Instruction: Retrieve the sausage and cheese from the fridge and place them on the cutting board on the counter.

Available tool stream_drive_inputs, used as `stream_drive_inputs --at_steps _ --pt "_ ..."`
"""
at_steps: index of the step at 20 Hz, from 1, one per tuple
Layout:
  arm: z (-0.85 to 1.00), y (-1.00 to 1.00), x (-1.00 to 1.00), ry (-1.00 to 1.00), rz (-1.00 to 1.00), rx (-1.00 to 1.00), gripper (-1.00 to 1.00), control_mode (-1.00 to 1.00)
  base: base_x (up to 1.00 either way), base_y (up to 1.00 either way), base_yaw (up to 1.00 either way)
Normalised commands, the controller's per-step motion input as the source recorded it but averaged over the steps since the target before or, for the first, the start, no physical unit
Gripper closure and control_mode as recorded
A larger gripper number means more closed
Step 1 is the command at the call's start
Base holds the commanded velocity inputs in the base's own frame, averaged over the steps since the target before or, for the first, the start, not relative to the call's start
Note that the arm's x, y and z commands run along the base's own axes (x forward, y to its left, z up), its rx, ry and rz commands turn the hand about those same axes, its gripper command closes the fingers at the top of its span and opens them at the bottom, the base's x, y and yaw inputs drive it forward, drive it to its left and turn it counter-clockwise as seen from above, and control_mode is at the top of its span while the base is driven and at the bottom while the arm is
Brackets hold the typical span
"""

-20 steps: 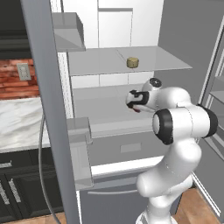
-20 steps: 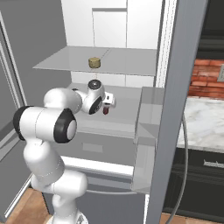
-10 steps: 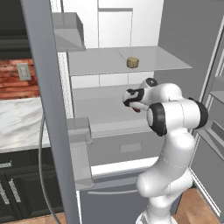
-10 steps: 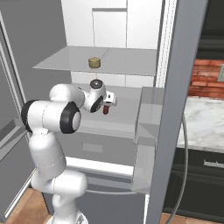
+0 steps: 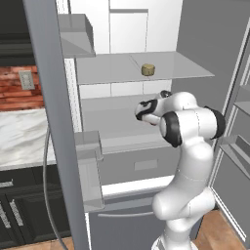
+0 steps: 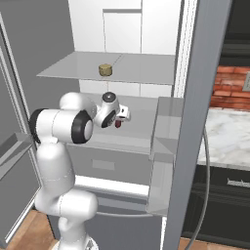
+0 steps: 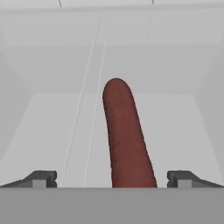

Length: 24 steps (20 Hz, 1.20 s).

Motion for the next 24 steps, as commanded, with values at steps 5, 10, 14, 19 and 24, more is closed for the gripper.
stream_drive_inputs --at_steps 5,10,14,19,24 --pt "-0.20 0.00 0.22 0.00 0.00 0.00 -1.00 -1.00 0.00 0.00 0.00" --pt "-0.18 0.00 0.29 0.00 0.00 0.00 -1.00 -1.00 0.00 0.00 0.00" --pt "-0.27 0.00 0.19 0.00 0.00 -0.01 -1.00 -1.00 0.00 0.00 0.00" --pt "-0.33 0.00 0.08 0.00 0.00 -0.02 -1.00 -1.00 0.00 0.00 0.00" --pt "-0.51 0.02 0.00 0.00 0.00 -0.05 1.00 -1.00 0.00 0.00 0.00"
